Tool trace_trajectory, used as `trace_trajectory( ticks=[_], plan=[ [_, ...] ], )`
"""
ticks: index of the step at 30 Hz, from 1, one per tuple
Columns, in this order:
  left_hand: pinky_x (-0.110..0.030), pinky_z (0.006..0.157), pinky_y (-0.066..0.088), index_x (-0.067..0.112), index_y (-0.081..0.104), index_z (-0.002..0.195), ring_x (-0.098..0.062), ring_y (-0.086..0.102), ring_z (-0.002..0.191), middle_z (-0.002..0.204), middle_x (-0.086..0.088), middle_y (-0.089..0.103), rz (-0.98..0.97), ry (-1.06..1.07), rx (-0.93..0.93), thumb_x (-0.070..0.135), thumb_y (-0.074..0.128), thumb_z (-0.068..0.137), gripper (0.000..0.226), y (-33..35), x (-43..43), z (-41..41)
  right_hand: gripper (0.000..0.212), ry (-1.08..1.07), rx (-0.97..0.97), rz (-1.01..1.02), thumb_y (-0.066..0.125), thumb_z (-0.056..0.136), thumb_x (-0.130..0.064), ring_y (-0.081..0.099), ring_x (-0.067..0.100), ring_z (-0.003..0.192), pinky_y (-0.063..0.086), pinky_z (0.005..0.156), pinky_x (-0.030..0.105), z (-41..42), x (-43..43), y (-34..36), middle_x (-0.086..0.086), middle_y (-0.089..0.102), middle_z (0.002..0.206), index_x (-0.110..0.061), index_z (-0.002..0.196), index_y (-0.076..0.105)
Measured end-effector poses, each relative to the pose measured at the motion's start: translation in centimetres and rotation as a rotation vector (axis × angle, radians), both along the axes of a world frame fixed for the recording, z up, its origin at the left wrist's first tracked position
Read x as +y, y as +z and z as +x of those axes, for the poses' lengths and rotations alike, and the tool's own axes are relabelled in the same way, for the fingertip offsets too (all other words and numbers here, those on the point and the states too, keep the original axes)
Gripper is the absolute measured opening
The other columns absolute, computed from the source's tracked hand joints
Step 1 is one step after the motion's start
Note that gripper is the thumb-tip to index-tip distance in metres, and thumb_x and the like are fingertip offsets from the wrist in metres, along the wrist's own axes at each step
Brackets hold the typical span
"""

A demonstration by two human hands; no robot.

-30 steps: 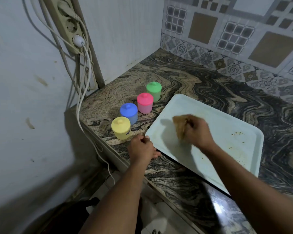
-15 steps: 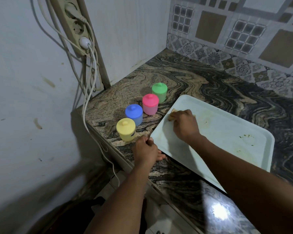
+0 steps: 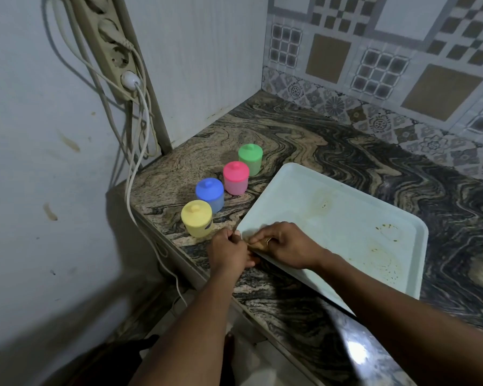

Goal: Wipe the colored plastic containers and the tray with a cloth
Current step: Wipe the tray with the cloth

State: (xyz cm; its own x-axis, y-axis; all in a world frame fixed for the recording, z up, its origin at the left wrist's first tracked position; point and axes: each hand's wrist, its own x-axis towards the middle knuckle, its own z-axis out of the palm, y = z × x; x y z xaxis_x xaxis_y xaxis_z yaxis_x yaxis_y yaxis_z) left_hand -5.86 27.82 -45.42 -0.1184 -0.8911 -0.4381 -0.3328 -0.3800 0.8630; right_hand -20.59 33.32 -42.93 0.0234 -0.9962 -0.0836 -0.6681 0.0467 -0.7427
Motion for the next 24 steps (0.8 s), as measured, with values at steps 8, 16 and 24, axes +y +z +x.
trace_trajectory(
  ticks=[8,16,24],
  plan=[
    [-0.027,0.040,0.053,0.003,0.056,0.102,-0.027,0.070,0.046,0.078,-0.023,0.070,-0.024,0.024,-0.035,0.022,0.047,0.105,0.021,0.2,0.5,-0.6,0.017,-0.760,-0.491,-0.184,0.068,0.095,-0.021,0.058,0.029,0.072,0.050,0.064,0.045,-8.7,-0.2,3.7,0.019,0.070,0.087,-0.007,0.102,0.075],
    [-0.036,0.053,0.040,0.013,0.052,0.130,-0.039,0.062,0.075,0.121,-0.015,0.052,-0.765,-0.171,-0.503,0.016,0.061,0.091,0.040,-0.9,5.2,-1.7,0.034,-0.587,0.414,0.011,0.047,0.094,-0.007,0.061,0.039,0.112,0.051,0.088,0.041,-14.4,-3.6,1.7,0.014,0.069,0.122,-0.018,0.120,0.067],
    [-0.033,0.051,0.047,0.002,0.055,0.130,-0.034,0.068,0.076,0.133,-0.017,0.051,-0.745,-0.310,-0.668,0.020,0.058,0.088,0.045,-1.9,4.7,-1.9,0.037,-0.497,0.576,0.005,0.055,0.084,-0.018,0.063,0.037,0.101,0.055,0.078,0.042,-12.1,-1.1,-2.8,0.013,0.070,0.108,-0.024,0.118,0.069]
  ],
)
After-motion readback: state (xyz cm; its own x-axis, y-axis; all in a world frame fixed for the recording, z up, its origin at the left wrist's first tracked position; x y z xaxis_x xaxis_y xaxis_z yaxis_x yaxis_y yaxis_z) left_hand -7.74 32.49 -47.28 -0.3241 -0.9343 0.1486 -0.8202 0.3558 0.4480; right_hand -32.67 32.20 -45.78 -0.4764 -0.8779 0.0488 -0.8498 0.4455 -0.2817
